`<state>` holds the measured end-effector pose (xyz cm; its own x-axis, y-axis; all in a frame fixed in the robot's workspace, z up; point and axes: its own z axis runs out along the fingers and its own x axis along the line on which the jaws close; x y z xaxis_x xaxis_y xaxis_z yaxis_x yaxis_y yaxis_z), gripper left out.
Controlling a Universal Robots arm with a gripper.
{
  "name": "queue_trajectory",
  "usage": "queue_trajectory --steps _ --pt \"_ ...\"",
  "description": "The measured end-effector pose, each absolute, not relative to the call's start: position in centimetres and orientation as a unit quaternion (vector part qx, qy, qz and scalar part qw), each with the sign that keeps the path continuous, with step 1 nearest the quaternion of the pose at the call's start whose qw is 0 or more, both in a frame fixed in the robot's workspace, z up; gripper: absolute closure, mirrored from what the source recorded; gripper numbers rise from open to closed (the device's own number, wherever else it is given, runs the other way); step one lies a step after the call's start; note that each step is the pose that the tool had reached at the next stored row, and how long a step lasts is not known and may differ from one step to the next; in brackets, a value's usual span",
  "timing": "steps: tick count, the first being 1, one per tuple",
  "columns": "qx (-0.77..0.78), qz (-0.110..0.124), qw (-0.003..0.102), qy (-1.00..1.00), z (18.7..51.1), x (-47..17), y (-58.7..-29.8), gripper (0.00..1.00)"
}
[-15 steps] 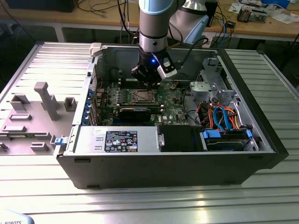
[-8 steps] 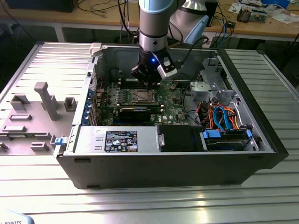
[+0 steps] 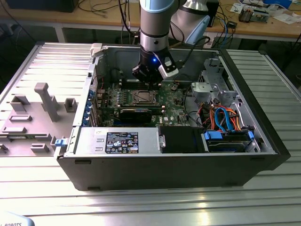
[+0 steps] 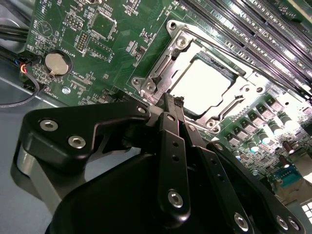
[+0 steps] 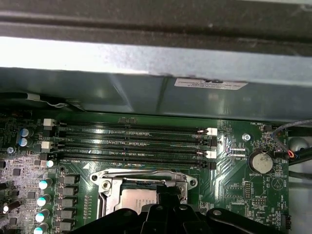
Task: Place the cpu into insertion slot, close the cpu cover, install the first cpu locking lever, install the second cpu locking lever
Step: 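Install the second cpu locking lever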
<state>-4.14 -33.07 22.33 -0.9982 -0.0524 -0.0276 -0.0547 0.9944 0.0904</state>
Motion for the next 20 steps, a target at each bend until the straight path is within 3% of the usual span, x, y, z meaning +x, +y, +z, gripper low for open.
queue_trajectory --steps 20 --pt "-0.027 0.046 0.013 0.999 22.45 -4.14 -33.58 0.89"
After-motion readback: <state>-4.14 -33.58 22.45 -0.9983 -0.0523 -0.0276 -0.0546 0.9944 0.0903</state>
